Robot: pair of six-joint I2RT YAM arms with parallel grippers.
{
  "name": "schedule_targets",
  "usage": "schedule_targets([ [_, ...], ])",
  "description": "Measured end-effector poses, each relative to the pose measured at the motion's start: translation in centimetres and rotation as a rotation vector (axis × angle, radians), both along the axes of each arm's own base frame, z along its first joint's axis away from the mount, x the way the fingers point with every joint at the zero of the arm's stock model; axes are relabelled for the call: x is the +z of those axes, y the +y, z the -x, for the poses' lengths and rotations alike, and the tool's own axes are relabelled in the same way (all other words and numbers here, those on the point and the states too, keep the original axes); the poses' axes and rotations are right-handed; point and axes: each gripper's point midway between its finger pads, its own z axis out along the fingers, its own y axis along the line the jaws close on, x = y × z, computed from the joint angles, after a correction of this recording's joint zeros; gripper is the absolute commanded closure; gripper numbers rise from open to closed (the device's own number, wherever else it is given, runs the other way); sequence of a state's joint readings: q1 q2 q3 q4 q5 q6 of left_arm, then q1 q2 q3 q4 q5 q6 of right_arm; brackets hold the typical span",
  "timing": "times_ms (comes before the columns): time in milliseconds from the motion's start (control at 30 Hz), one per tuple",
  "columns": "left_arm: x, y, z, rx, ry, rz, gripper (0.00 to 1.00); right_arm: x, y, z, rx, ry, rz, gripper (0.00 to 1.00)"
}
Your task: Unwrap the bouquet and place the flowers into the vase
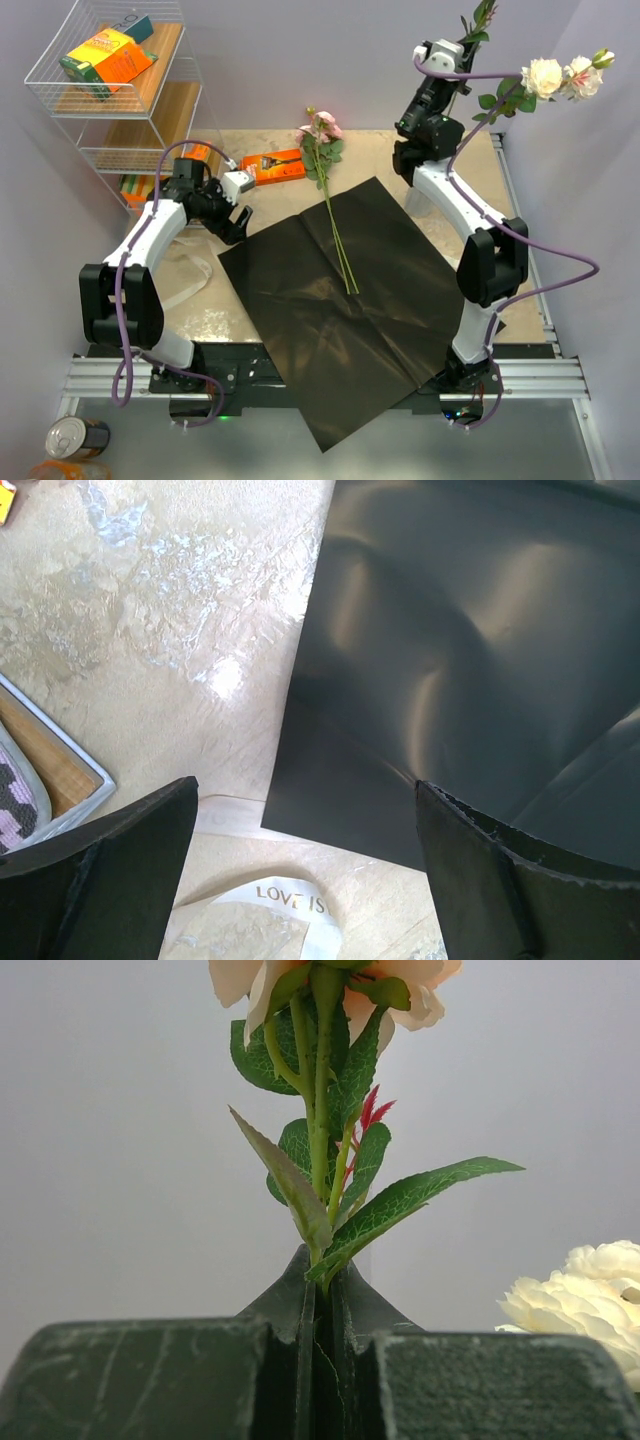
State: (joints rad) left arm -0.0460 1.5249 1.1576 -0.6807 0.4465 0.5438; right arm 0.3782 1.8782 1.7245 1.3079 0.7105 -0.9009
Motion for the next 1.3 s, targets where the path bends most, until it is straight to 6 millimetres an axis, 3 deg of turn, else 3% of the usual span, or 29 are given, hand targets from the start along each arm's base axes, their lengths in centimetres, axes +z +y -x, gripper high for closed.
schedule_targets([
  [267, 0.0, -0.1, 0.0, -0.003, 0.004, 0.006, 0.07, -2.2, 0.2, -0.9, -0.028, 0.073, 0.025, 1.00],
  [533, -0.1, 0.0, 0.2, -0.001, 0.015, 0.012, 0.07, -7.4, 1.2, -1.7, -0.058, 0.224, 0.013, 1.00],
  [667, -0.1, 0.0, 0.4, -0.001, 0.024, 0.012, 0.07, -10.4, 1.2, -1.4, -0.088, 0.297, -0.065, 0.80],
  [800, 0.2, -0.2, 0.3, -0.005, 0.023, 0.019, 0.07, -14.3, 0.7, -0.6, -0.102, 0.382, -0.186, 0.44],
  [867, 0.4, -0.2, 0.3, -0.006, 0.024, 0.022, 0.07, -16.0, 0.7, 0.0, -0.073, 0.442, -0.240, 0.35],
  [967, 0.6, -0.2, 0.3, -0.007, 0.020, 0.023, 0.07, -16.2, 0.6, 1.5, 0.018, 0.460, -0.348, 0.26],
  [1133, 1.0, -0.2, 0.5, -0.007, 0.013, 0.024, 0.07, -13.8, 1.0, 5.1, 0.189, 0.394, -0.488, 0.18],
  [1300, 1.5, -0.2, 0.8, -0.007, 0.006, 0.025, 0.07, -13.9, 4.4, 6.8, 0.354, 0.448, -0.482, 0.14],
])
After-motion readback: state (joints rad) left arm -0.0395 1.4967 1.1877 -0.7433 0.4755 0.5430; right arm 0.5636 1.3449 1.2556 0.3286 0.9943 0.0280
